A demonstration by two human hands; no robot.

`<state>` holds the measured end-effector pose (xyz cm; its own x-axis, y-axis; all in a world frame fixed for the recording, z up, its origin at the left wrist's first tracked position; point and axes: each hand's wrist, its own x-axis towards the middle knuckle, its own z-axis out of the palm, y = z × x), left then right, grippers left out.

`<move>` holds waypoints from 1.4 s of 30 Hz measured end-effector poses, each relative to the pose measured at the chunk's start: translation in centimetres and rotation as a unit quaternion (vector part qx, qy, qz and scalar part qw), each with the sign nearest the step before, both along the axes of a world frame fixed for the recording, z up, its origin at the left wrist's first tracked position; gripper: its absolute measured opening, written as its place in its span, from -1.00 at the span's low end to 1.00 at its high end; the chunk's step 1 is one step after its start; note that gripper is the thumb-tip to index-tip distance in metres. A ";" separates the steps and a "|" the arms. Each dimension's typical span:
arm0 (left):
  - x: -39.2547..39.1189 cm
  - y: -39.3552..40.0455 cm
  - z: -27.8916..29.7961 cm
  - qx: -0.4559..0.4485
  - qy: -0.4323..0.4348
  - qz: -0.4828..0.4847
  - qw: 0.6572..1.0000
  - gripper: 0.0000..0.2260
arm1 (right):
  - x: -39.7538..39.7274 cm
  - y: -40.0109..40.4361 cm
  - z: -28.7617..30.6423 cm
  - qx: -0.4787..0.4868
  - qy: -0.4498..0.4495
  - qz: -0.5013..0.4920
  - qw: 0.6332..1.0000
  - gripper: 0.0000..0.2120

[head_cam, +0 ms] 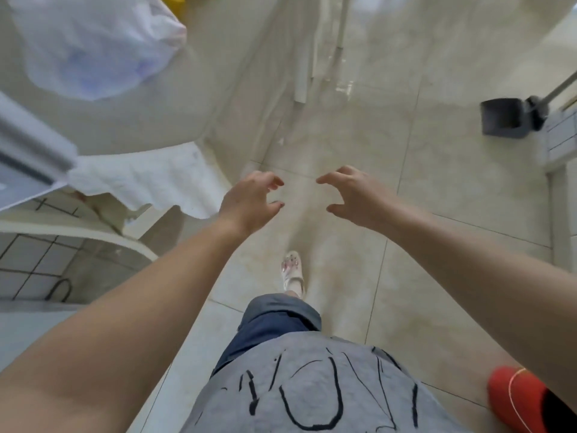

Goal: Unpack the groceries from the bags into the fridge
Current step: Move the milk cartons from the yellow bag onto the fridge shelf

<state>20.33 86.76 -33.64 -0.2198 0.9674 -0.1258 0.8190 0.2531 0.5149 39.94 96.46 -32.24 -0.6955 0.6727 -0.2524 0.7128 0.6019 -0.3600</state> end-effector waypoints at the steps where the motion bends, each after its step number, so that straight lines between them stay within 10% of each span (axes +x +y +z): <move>1: -0.3 2.2 -0.3 0.002 -0.002 -0.006 1.000 -0.70 | -0.4 2.0 -0.2 0.002 -0.001 -0.003 1.000 -0.48; 19: -16.2 37.2 -0.3 -0.021 -0.032 0.044 0.998 -0.70 | -17.6 38.6 1.0 -0.001 -0.018 0.043 0.999 -0.49; 31: -29.1 54.8 1.7 0.006 -0.012 0.296 0.955 -0.68 | -38.0 63.4 3.0 0.027 0.003 0.284 0.959 -0.50; 42: -40.8 60.6 3.9 0.043 -0.002 0.444 0.895 -0.70 | -56.5 70.4 5.6 0.070 0.010 0.453 0.889 -0.48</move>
